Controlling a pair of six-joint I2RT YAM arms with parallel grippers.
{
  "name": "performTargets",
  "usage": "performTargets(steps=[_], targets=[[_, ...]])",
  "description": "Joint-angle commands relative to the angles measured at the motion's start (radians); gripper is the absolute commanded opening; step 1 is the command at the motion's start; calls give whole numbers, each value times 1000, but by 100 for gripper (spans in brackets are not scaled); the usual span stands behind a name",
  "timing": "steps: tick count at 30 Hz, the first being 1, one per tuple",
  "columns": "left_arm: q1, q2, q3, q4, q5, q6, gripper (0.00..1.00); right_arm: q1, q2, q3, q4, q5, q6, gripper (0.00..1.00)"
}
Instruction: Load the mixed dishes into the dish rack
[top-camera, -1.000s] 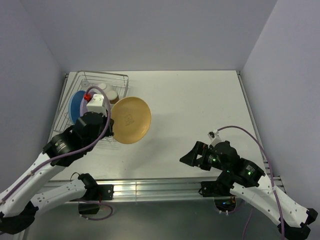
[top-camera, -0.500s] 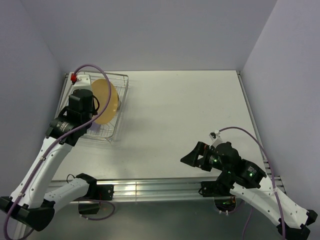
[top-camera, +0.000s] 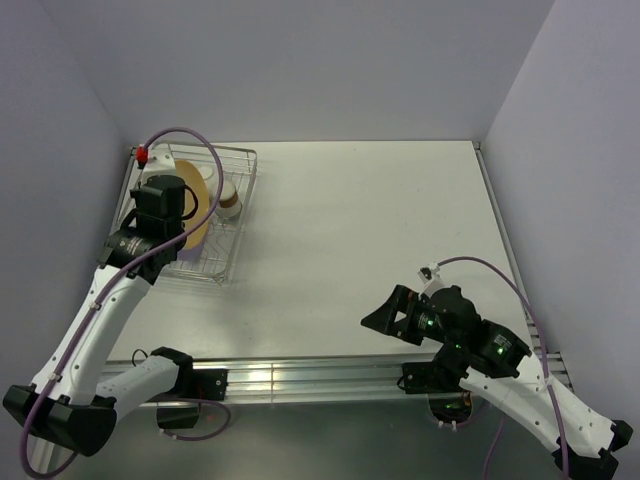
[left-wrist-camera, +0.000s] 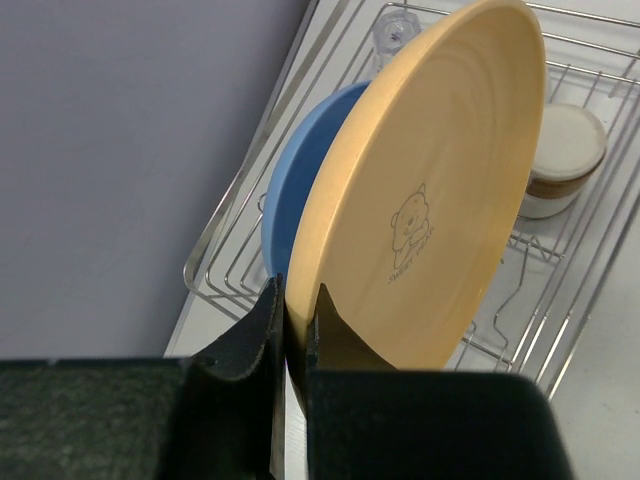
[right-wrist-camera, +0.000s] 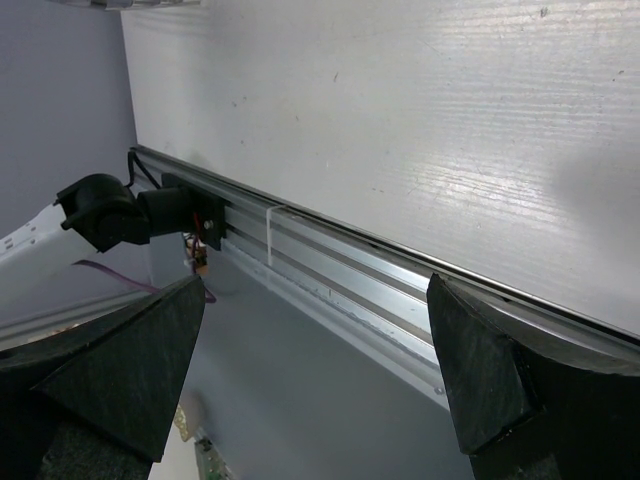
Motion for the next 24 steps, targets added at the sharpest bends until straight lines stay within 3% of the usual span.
performTargets(steps=[1,24], targets=[[6,-8,-27,82,-67,12,0,-4,-20,-4,12,7,12,99],[7,34,-150,180,-52,75,0,-4,-26,-15,19,-2,18,99]])
